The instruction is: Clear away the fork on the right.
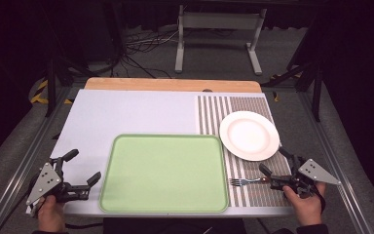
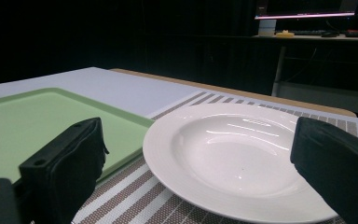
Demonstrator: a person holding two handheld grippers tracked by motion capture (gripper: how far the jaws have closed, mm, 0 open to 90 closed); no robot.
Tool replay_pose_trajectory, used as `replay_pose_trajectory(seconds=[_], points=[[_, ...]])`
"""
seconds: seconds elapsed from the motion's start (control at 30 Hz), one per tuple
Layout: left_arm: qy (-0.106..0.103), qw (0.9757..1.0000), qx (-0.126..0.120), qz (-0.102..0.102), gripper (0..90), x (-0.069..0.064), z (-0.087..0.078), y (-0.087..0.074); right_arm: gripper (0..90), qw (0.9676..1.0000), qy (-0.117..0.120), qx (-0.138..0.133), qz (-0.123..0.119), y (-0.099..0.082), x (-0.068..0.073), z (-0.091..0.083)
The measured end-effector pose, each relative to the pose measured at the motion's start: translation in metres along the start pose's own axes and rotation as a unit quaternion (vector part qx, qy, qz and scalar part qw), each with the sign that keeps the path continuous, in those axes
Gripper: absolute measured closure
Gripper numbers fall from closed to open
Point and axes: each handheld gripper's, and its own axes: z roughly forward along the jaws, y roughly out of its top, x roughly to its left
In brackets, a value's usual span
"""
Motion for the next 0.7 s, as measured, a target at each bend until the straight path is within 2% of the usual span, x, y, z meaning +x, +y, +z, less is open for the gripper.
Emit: replay_pose_trajectory(seconds=[0.5,0.7], points=[[0.002,1.0000,0.002,-0.001,0.1,0.0001,-0.0001,-0.0003,3.0,1.0000,0.003,-0.003,-0.001,-0.0004,-0.0007,0.0008],[0.004,1.0000,0.002,-0.001,0.1,0.0001,-0.0006,-0.0002,3.0,0.9999,0.008,-0.004,0.009,0.0003,-0.0009,0.0020]])
